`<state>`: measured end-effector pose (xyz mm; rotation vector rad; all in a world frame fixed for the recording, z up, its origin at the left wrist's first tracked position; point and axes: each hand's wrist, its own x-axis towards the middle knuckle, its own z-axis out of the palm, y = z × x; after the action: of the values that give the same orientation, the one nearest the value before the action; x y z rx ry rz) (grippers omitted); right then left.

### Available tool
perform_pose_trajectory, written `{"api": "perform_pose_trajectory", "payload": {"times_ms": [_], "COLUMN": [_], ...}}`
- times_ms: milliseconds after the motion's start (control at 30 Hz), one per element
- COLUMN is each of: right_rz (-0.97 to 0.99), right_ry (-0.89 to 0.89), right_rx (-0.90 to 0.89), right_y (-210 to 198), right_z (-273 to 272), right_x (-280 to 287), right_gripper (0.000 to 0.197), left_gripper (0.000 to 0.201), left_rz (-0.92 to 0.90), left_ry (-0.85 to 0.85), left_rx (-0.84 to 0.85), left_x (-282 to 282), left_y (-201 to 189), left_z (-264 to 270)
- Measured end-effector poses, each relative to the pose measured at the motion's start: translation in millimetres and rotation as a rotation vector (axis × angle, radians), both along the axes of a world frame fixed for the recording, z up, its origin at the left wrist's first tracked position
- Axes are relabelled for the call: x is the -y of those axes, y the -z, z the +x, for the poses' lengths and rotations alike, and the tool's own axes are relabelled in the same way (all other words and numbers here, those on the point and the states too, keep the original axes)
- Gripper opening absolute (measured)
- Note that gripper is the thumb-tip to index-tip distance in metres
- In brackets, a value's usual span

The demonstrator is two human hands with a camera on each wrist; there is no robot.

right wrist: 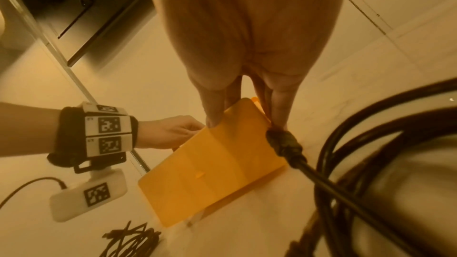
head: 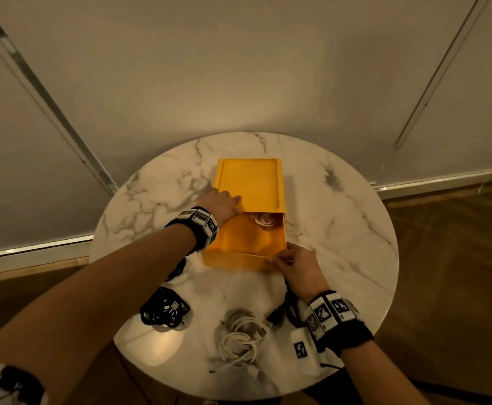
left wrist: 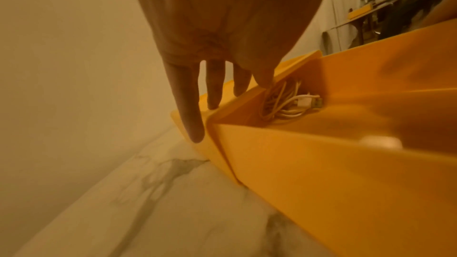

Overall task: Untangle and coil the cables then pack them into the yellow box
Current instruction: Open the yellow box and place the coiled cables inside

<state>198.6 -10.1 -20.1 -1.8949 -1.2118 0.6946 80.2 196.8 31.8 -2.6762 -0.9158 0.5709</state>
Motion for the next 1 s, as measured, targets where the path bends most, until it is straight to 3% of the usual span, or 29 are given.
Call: {"api": "perform_pose_trajectory", "payload": {"times_ms": [667, 733, 867, 1000], "right_rz": [0.017, 0.006, -0.043, -0.041], "right_ry": [0.026, 0.048, 0.034, 0.019], "right_rx": [0.051, 0.045, 0.063, 0.022], "right_y": [1, 2, 6, 10], "right_z": [2, 2, 6, 9], "right_x": [5, 3, -4, -4], "right_gripper": [0.02, 0.019, 0.02, 0.02], "left_gripper": [0.057, 0.059, 0.07, 0.073], "left_rz": [0.041, -0.017, -0.311, -0.411], "left_ry": [0.087, 0.08, -0.059, -0.06], "left_rx": [-0.001, 0.023, 0.221, 0.222], "left_x": [-14, -21, -42, -48], "left_y": [0, -2, 0, 13], "left_z": [-2, -11, -40, -62]}}
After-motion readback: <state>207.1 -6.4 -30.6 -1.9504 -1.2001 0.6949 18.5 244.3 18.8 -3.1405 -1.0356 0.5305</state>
